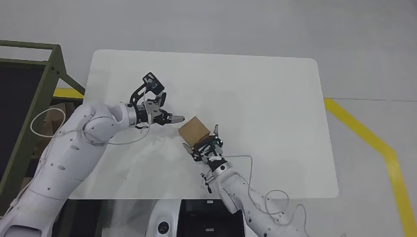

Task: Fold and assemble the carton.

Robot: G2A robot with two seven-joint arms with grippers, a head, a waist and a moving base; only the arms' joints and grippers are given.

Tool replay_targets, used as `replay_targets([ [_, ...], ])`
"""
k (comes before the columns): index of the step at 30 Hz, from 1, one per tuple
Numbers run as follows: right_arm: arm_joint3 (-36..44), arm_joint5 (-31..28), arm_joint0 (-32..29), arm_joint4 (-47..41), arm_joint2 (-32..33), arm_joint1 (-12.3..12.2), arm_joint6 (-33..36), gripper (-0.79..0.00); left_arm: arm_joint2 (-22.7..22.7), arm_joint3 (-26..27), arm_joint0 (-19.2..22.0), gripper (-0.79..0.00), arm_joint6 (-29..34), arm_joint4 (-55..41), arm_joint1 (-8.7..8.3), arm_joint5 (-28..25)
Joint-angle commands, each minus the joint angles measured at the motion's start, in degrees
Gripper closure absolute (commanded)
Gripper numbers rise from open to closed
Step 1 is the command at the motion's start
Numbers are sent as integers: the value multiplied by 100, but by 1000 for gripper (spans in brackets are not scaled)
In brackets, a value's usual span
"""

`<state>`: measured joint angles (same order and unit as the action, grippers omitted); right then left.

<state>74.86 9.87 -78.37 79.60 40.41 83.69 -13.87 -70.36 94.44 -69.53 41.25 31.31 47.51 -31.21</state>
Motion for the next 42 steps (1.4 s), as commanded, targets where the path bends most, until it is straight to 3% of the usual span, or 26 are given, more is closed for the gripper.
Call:
replay_targets([
  [1,-67,-83,64,11,-8,18,-64,-785,-9,2,-9,-785,1,2,0,-5],
  [14,-372,-761,297,-136,99,69,-313,-785,-43,8,-21,-785,37,7,8,10],
  [29,-535,-280,363,60,-104,245,-261,-785,-53,13,2,-785,60,23,23,3],
  [31,-551,-264,369,55,-109,263,-255,-770,-59,13,-1,-785,56,16,25,6],
  [34,-566,-260,368,36,-97,283,-255,-650,-69,12,-7,-785,59,16,26,2],
  [42,-587,-271,336,37,-50,315,-299,-640,-95,-2,-29,-785,46,19,28,-19],
])
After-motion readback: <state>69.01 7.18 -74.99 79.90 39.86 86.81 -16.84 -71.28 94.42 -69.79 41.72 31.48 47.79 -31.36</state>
